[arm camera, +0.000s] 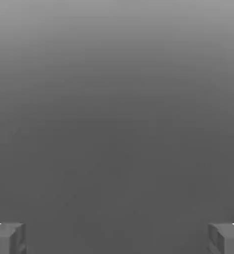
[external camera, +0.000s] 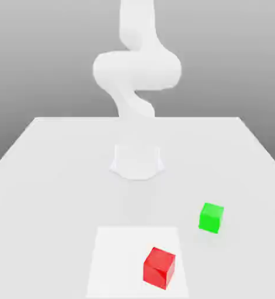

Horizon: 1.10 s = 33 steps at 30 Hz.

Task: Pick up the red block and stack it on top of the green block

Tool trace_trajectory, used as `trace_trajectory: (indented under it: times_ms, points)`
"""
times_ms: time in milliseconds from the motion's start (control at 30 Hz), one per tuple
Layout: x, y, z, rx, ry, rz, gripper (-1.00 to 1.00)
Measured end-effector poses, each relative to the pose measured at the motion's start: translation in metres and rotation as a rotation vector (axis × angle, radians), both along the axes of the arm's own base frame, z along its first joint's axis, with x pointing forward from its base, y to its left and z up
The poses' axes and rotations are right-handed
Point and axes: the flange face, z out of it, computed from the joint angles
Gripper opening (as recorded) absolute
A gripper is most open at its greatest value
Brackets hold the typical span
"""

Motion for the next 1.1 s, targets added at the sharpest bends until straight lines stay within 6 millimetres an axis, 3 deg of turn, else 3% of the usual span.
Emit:
trace_trajectory:
  times_ms: [200,400,567,767,933,967,1100]
  points:
    - [0.065,0.01,-0.113,0.021,0.183,-0.111,0.0]
    - [0.098,0.016,-0.233,0.056,0.357,-0.21,0.0]
    - [0.1,0.022,-0.332,0.098,0.502,-0.287,0.0]
    - [0.076,0.036,-0.442,0.166,0.675,-0.374,0.0]
    - [0.071,0.038,-0.506,0.181,0.704,-0.391,0.0]
    - [0.071,0.038,-0.518,0.181,0.705,-0.391,-1.0]
    - [0.071,0.038,-0.518,0.181,0.704,-0.391,-1.0]
